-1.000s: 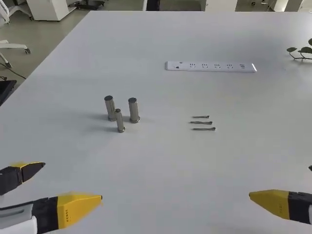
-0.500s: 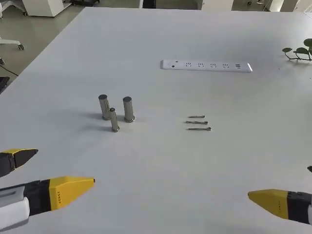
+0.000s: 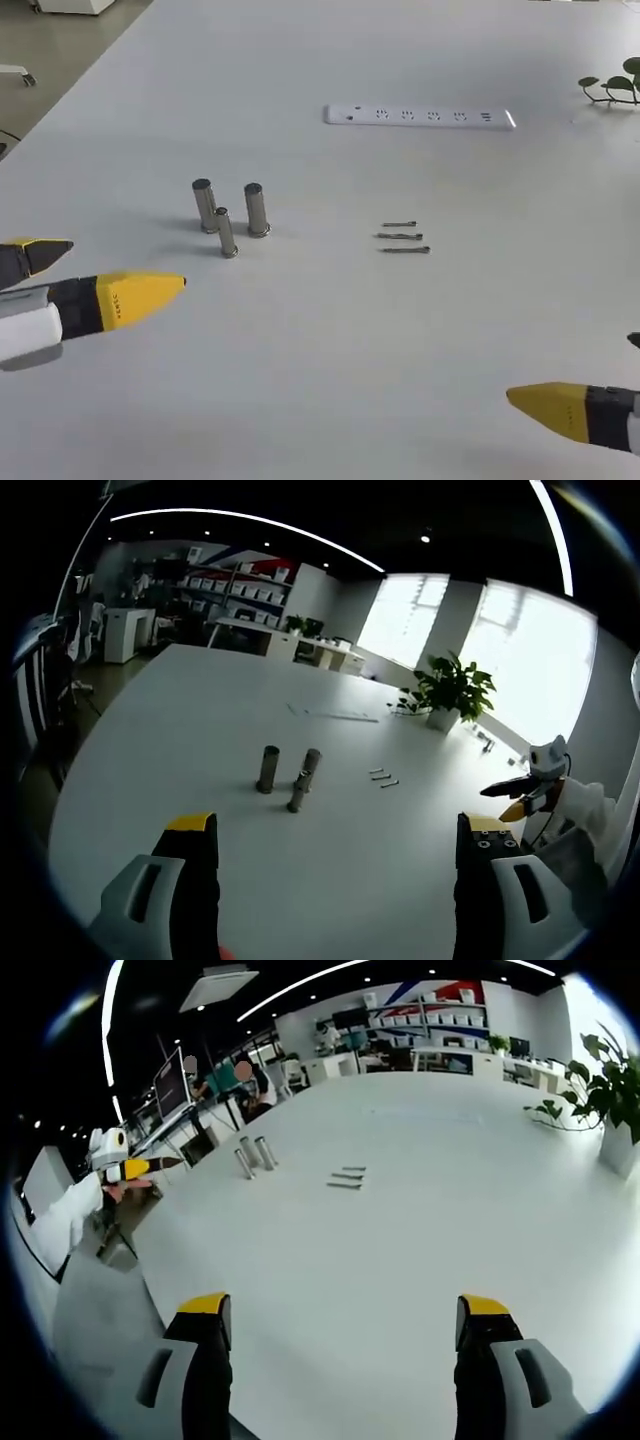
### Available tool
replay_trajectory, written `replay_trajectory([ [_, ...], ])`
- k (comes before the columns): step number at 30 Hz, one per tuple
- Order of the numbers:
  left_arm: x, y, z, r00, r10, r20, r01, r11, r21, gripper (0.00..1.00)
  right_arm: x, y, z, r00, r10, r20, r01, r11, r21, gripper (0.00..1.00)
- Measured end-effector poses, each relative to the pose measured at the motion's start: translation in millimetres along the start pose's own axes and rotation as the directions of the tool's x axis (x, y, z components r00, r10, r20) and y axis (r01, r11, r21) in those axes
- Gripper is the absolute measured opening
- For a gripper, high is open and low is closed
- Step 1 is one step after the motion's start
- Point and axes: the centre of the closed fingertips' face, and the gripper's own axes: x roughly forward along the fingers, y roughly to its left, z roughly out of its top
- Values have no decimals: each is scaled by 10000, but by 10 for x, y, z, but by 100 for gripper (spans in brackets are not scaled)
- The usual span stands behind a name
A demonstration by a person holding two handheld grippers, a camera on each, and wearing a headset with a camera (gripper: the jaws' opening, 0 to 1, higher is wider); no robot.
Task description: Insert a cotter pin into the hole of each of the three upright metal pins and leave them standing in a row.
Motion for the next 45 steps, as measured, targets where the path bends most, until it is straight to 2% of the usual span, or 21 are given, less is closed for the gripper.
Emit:
replay_trajectory([
  [3, 103, 53, 66, 10000, -48, -24, 48, 9999, 96, 99, 9, -14, -19, 10000, -21, -55, 21, 10000, 73, 91],
  [7, 216, 42, 153, 9993, -346, 134, 346, 9994, 49, 99, 5, -27, -33, 9999, -85, -81, 86, 9999, 129, 91],
  [13, 398, 106, 205, 9989, -378, -266, 391, 9980, 490, 98, -18, -51, -58, 9999, -144, -88, 146, 9996, 250, 90],
  [17, 508, 135, 270, 9984, -442, -349, 466, 9966, 685, 98, -15, -103, -113, 9992, -304, -256, 312, 9991, 296, 90],
  [24, 664, 184, 353, 9982, -513, -320, 539, 9947, 873, 95, -32, -111, -118, 9991, -374, -195, 381, 9986, 363, 90],
  [30, 785, 246, 320, 9970, -447, -633, 533, 9885, 1418, 94, -26, -129, -157, 9988, -383, -292, 395, 9983, 427, 90],
  [31, 803, 263, 300, 9966, -384, -733, 488, 9881, 1456, 93, -22, -132, -166, 9988, -378, -314, 393, 9982, 461, 90],
  [32, 817, 303, 232, 9931, -201, -1151, 412, 9821, 1838, 94, -17, -130, -174, 9988, -355, -338, 372, 9981, 491, 90],
  [34, 860, 334, 168, 9894, -63, -1450, 394, 9732, 2266, 94, -8, -120, -183, 9987, -311, -393, 331, 9981, 515, 89],
  [37, 925, 349, 115, 9868, -10, -1618, 405, 9697, 2411, 92, 0, -105, -189, 9983, -301, -490, 323, 9986, 430, 89],
  [40, 981, 326, 126, 9885, -169, -1503, 545, 9669, 2492, 90, 12, -100, -191, 9980, -295, -550, 321, 9984, 472, 89],
  [43, 1035, 327, 156, 9904, -41, -1383, 448, 9553, 2923, 87, 16, -101, -196, 9977, -318, -591, 350, 9979, 540, 89],
  [45, 1065, 238, 172, 9921, -150, -1243, 509, 9553, 2911, 86, 16, -98, -207, 9970, -335, -691, 371, 9980, 512, 89],
])
